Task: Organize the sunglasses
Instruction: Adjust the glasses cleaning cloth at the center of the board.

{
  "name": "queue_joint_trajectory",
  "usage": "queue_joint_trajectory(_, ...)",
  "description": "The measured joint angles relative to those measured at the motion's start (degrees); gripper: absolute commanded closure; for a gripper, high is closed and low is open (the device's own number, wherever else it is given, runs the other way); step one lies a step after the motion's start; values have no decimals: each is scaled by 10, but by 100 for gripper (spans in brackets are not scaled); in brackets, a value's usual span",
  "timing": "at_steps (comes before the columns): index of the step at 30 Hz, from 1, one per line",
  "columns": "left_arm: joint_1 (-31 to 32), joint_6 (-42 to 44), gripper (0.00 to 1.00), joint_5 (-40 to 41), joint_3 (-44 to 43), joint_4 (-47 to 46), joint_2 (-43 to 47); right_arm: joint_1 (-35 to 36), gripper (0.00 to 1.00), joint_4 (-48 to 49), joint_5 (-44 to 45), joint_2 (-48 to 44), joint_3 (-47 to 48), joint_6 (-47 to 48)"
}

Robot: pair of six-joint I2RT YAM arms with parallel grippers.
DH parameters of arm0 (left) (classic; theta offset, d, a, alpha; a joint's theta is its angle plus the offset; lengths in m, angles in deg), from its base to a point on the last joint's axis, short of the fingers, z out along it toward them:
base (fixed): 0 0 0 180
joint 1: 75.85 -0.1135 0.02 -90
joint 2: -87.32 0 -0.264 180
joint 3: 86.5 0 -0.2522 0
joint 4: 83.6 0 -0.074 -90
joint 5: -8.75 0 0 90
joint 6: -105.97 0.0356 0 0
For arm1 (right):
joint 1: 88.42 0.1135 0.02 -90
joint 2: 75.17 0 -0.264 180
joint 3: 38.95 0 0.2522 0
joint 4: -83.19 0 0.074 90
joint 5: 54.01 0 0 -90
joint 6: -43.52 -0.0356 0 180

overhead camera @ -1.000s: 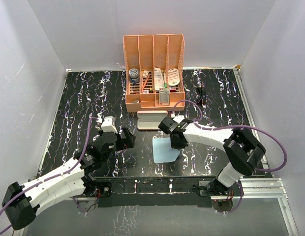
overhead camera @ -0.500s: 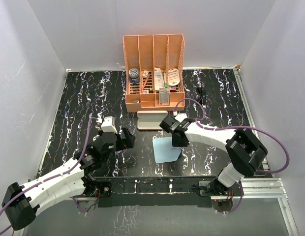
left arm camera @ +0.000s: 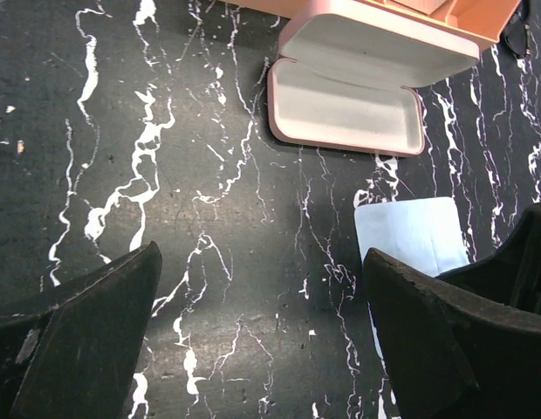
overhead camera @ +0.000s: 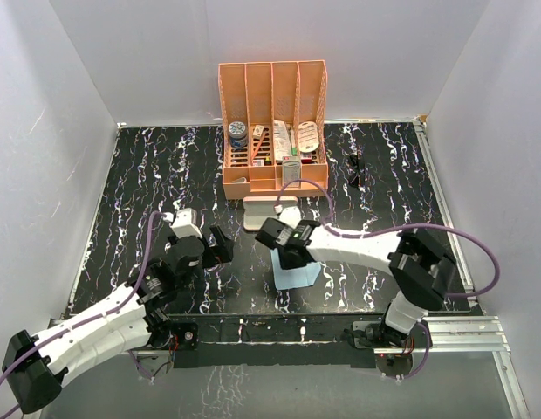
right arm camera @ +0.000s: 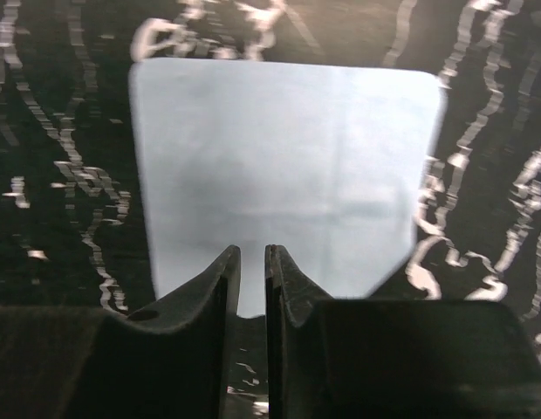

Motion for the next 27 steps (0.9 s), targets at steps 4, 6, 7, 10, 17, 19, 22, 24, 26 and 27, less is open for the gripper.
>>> queue_joint_trajectory(4,0,-13,1,21,0,24,25,26,83,19,-5,47,40,-2)
queue_joint_trajectory(6,0,-23,1,35,2,39,51,28,83,27,-10,56,45,-2)
queue_joint_trajectory(7,0,-28,1,42,3,45,65,28,83,28,-12,60,48,-2)
queue_joint_trajectory(10,0,-39,1,58,5,62,96,28,83,30,-16,68,57,-2)
queue_joint_trajectory(17,0,-49,1,71,5,85,97,31,79,47,-30,99,71,0)
queue_joint_trajectory(19,0,-50,1,71,5,86,94,35,79,50,-33,109,71,0)
queue_joint_trajectory(22,0,-51,1,72,9,87,94,42,78,52,-37,116,71,0)
queue_joint_trajectory(24,0,-52,1,72,12,88,95,44,78,56,-37,117,71,0)
queue_joint_trajectory(26,0,-52,1,72,12,89,95,45,78,57,-36,117,71,0)
queue_joint_trajectory(27,0,-53,1,72,12,89,95,45,78,57,-37,117,71,0)
